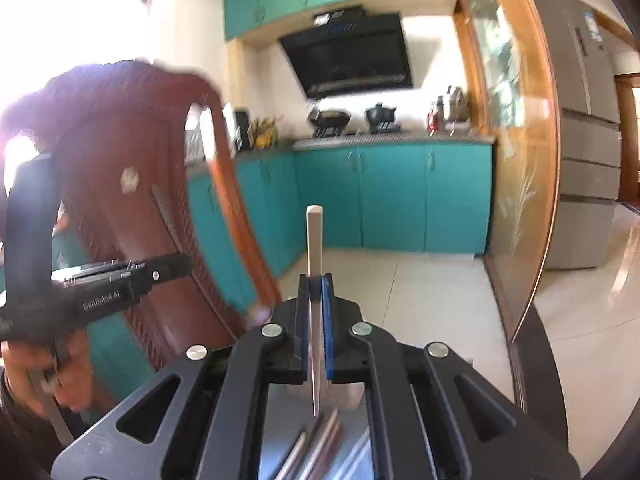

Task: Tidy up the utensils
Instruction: 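Carry both chopsticks over the white holder and open both tools to release them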

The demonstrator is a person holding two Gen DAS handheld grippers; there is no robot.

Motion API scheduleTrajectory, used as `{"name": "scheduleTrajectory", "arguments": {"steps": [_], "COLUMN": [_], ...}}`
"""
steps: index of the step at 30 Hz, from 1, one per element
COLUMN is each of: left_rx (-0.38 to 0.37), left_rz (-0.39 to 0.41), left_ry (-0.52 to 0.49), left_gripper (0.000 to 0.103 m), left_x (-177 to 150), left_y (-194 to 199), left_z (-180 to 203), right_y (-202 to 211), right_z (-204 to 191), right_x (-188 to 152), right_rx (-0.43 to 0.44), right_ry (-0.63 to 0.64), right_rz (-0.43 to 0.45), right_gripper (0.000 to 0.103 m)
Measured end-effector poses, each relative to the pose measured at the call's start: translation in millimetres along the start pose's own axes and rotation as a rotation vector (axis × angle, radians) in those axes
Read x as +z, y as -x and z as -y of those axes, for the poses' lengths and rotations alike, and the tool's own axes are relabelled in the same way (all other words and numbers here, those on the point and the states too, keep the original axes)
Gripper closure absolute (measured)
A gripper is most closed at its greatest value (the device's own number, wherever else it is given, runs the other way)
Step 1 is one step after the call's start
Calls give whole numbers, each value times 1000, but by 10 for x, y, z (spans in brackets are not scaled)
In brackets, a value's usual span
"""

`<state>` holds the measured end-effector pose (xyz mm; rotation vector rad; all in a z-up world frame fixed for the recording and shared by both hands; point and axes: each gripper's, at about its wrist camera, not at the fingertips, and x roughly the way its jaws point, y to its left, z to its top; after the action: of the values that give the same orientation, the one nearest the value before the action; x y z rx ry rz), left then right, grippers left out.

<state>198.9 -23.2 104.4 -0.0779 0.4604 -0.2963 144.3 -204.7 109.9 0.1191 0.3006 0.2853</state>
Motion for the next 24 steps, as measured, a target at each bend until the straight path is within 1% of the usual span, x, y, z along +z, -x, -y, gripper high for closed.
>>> {"name": "scheduleTrajectory", "arguments": {"steps": [3, 5, 6, 7, 8, 9, 10, 11, 12, 14, 16, 18, 19, 20, 21, 23, 24], "left_rx": [33, 43, 57, 74, 97, 129, 144, 151, 150, 145, 140, 136, 137, 135, 130, 115, 105], "left_rz": [71, 80, 76, 65, 55, 44, 28, -6, -24, -45, -56, -49, -40, -30, -24, -13, -9], "left_ry": [17, 40, 54, 55, 51, 43, 39, 49, 62, 83, 92, 89, 83, 72, 67, 55, 47], "left_gripper": [96, 96, 96, 96, 96, 96, 96, 96, 96, 96, 96, 96, 95, 91, 91, 89, 88], "left_x": [162, 165, 134, 100, 50, -35, -108, -213, -266, -373, -482, -538, -552, -576, -586, -633, -676], "left_y": [-167, -352, -481, -607, -726, -867, -973, -1091, -1142, -1190, -1173, -1099, -1064, -993, -936, -810, -729], "left_z": [-3, -46, -74, -104, -123, -149, -179, -231, -276, -352, -394, -391, -391, -374, -357, -302, -273], "right_y": [-101, -247, -349, -487, -565, -712, -786, -879, -917, -986, -1003, -950, -903, -825, -730, -486, -326], "right_z": [31, 33, 5, -37, -49, -70, -83, -87, -83, -79, -50, -8, -6, -10, -31, -64, -77], "right_x": [200, 226, 187, 106, 47, -76, -144, -272, -332, -471, -522, -560, -559, -561, -569, -603, -633], "right_rx": [-21, -49, -75, -99, -105, -112, -115, -118, -118, -120, -116, -107, -106, -103, -98, -81, -63], "right_ry": [-43, -50, -27, 4, 17, 36, 43, 56, 65, 81, 68, 49, 49, 50, 51, 53, 54], "right_rz": [106, 147, 157, 148, 134, 98, 80, 53, 42, 17, -3, -8, -2, 11, 27, 65, 90], "right_gripper": [96, 96, 96, 96, 97, 97, 97, 97, 97, 97, 97, 96, 94, 91, 89, 81, 79]}}
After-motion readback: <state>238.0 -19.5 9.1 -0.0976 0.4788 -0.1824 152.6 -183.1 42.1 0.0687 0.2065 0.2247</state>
